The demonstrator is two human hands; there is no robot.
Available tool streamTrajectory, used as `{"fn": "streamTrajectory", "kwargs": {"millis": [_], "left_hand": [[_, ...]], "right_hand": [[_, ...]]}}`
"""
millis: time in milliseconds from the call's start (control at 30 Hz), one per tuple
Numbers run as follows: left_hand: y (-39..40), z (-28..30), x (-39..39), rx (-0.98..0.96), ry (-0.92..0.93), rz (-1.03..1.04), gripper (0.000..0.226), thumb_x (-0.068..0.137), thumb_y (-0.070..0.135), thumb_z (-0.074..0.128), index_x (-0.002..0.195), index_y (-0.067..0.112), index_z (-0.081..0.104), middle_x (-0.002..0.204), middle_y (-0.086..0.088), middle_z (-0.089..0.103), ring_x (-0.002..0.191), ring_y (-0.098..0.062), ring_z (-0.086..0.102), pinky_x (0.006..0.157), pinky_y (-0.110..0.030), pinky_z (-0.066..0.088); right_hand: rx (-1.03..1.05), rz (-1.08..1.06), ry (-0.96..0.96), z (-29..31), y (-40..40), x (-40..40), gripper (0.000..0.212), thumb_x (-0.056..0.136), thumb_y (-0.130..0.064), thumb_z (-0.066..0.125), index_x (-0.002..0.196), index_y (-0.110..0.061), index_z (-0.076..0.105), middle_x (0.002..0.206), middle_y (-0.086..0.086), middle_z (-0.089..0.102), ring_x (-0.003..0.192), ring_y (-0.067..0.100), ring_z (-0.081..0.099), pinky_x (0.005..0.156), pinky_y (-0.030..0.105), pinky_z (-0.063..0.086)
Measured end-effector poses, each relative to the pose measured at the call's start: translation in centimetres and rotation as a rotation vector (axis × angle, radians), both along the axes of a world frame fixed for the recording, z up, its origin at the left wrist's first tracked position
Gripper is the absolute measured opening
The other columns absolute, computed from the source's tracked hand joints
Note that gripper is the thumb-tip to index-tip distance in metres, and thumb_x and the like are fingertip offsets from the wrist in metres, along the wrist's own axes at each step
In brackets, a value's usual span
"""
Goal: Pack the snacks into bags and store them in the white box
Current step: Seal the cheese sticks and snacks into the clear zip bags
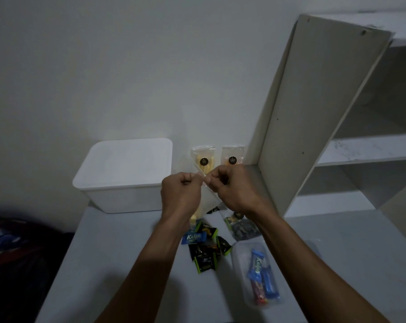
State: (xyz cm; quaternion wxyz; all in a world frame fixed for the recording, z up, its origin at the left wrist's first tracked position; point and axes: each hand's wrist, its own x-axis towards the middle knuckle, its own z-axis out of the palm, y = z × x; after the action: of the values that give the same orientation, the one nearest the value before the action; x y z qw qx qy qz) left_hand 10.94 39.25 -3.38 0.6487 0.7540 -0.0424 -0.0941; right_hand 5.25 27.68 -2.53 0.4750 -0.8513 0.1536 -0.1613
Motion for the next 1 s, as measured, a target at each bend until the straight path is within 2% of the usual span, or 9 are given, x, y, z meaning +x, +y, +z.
{"fn": "streamTrajectory", "kwargs": {"millis": [67,133,267,400,500,667,800,867,1000], "left_hand": [[-0.1,-0.1,-0.4,-0.013,0.026,0.013,0.024,0.089,0.022,0.068,0.070,0.008,0.072,0.071,-0.009,0.068,0.067,-0.015,0.058,0.068,-0.030,0.050],[0.0,-0.4,-0.2,-0.056,0.078,0.032,0.024,0.089,0.020,0.069,0.071,0.004,0.072,0.068,-0.008,0.063,0.065,-0.015,0.054,0.066,-0.028,0.048],[0.0,-1.0,-0.2,-0.072,0.115,0.048,0.021,0.087,0.026,0.071,0.073,0.011,0.073,0.070,-0.002,0.069,0.069,-0.016,0.061,0.068,-0.029,0.052],[0.6,-1.5,0.4,-0.021,-0.057,0.137,0.024,0.092,0.042,0.062,0.104,0.021,0.063,0.100,0.003,0.066,0.092,-0.016,0.062,0.074,-0.026,0.048],[1.3,-1.7,1.6,0.000,-0.124,-0.054,0.026,0.096,0.037,0.057,0.121,0.032,0.057,0.118,0.009,0.059,0.106,-0.012,0.055,0.084,-0.027,0.045],[1.2,-1.9,1.9,-0.113,-0.143,-0.148,0.008,0.091,0.025,0.066,0.087,0.026,0.073,0.091,0.006,0.073,0.088,-0.007,0.064,0.086,-0.032,0.052],[0.6,-2.5,1.6,-0.225,-0.007,-0.059,0.008,0.090,0.023,0.068,0.083,0.025,0.072,0.084,0.011,0.071,0.077,0.001,0.060,0.078,-0.026,0.046],[0.4,-2.9,1.5,-0.250,0.073,-0.040,0.008,0.090,0.024,0.069,0.082,0.025,0.072,0.085,0.010,0.071,0.082,-0.005,0.060,0.083,-0.030,0.046],[0.0,-3.7,1.4,-0.245,0.125,-0.038,0.005,0.090,0.024,0.068,0.089,0.021,0.072,0.086,0.008,0.073,0.085,-0.009,0.062,0.086,-0.034,0.048]], "right_hand": [[0.036,-0.017,0.010,-0.4,0.0,0.0,0.013,0.091,-0.019,0.067,0.084,-0.010,0.073,0.074,0.005,0.071,0.063,0.006,0.061,0.062,0.025,0.054],[0.058,-0.002,0.064,-0.8,-0.3,-0.4,0.012,0.092,-0.019,0.067,0.084,-0.013,0.073,0.072,-0.001,0.070,0.061,-0.001,0.061,0.059,0.019,0.054],[0.019,0.020,0.104,-1.1,-0.8,-1.2,0.013,0.094,-0.021,0.063,0.084,-0.015,0.071,0.074,-0.006,0.069,0.068,0.003,0.063,0.066,0.024,0.055],[-0.021,0.094,0.135,0.8,-2.3,-2.2,0.015,0.095,-0.019,0.060,0.082,-0.018,0.068,0.072,-0.011,0.063,0.065,0.000,0.057,0.063,0.018,0.045],[-0.076,0.163,0.195,2.5,-4.1,-3.0,0.015,0.096,-0.019,0.059,0.084,-0.018,0.069,0.073,-0.009,0.064,0.066,0.002,0.057,0.062,0.019,0.045],[-0.086,0.203,0.211,3.6,-6.0,-3.6,0.014,0.094,-0.021,0.061,0.093,-0.012,0.072,0.078,-0.004,0.068,0.067,0.000,0.061,0.057,0.011,0.046],[0.123,0.107,0.107,1.7,-6.6,-4.7,0.027,0.084,-0.042,0.066,0.094,-0.018,0.073,0.088,-0.007,0.072,0.082,0.006,0.066,0.067,0.021,0.056],[0.134,0.020,0.028,0.0,-6.4,-5.1,0.017,0.085,-0.036,0.068,0.091,-0.022,0.073,0.087,-0.005,0.072,0.080,0.006,0.065,0.072,0.027,0.057],[0.208,-0.151,-0.095,-3.1,-5.8,-4.9,0.009,0.090,-0.025,0.067,0.087,-0.020,0.074,0.076,-0.002,0.069,0.069,0.004,0.062,0.062,0.026,0.057]]}}
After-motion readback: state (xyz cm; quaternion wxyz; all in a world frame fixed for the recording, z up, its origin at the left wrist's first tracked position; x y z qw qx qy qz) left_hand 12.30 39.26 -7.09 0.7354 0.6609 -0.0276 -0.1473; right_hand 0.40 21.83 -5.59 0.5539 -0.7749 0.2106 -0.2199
